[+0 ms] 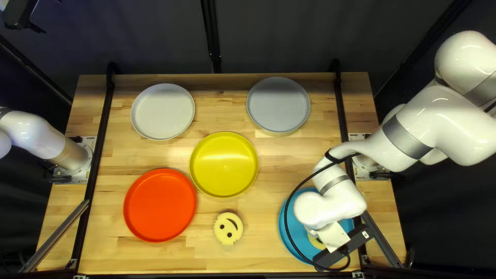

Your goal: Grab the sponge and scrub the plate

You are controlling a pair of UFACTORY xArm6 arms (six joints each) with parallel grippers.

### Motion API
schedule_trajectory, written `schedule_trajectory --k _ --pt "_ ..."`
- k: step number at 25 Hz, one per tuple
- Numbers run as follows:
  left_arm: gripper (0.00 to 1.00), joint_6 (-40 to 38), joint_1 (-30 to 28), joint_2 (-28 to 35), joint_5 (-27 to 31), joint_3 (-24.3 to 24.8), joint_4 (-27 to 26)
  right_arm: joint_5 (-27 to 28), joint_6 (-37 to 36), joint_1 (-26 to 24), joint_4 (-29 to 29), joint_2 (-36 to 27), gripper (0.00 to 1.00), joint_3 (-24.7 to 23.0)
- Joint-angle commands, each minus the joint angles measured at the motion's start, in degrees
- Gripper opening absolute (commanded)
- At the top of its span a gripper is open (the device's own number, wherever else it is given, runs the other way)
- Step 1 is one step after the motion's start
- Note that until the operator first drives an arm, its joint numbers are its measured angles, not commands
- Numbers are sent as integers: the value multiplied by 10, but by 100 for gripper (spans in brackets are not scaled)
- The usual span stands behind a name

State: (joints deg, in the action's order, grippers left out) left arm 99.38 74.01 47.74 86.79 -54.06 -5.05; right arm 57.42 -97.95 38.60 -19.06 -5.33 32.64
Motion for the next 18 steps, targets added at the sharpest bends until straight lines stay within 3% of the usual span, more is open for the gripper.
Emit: schedule_trajectory --k 1,8,18 --pt "100 0 0 0 0 0 0 6 -22 -15 20 -12 0 -8" --pt "100 0 0 0 0 0 0 28 -69 -21 45 -22 0 -9" --pt "100 0 0 0 0 0 0 17 -81 32 37 35 0 37"
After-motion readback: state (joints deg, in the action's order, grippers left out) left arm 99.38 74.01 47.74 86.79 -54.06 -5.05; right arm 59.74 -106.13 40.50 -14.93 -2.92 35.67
